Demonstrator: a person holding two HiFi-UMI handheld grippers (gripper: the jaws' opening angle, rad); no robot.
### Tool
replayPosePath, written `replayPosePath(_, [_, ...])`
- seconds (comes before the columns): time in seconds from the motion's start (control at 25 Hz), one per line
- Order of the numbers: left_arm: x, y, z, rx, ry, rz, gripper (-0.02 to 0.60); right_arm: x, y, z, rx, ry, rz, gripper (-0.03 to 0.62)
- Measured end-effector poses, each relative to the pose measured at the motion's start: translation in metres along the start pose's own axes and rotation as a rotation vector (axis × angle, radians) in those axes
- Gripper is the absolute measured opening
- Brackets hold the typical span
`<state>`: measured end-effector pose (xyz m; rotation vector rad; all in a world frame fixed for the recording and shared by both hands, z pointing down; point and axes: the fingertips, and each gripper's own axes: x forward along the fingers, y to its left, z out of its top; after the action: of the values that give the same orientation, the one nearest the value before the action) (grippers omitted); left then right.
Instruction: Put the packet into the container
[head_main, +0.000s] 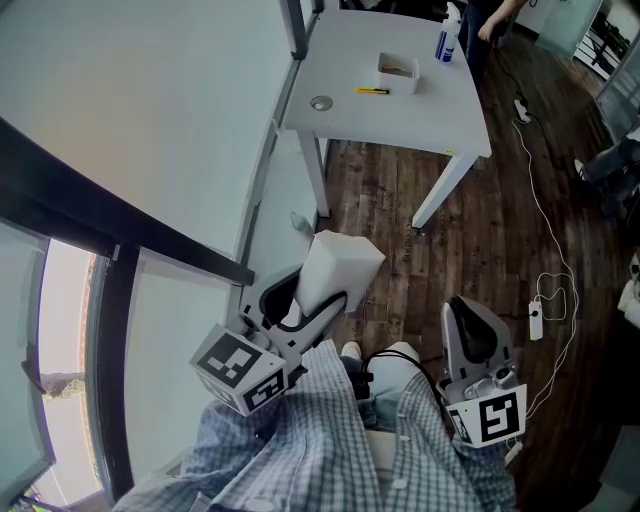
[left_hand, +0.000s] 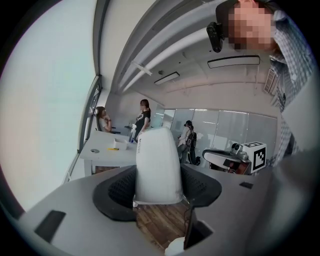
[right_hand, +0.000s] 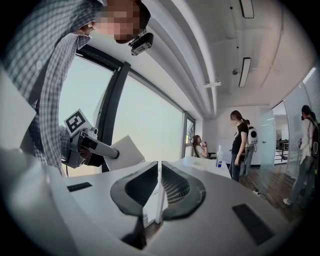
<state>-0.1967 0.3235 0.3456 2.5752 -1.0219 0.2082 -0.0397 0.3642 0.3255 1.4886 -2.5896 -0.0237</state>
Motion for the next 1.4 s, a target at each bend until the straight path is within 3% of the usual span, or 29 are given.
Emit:
replayPosePath(0.72, [0.026, 0.006, 0.011, -0.010, -0.018, 0.027, 0.265, 0.017, -0.025, -0.006, 0.014, 0.014, 0.040, 0.032])
replayPosePath(1.4, [0.104, 0.012, 0.045, -0.018, -0.023, 0.090, 0.265, 0.067, -0.108, -0.001, 0.010, 0.000, 0.135, 0.032])
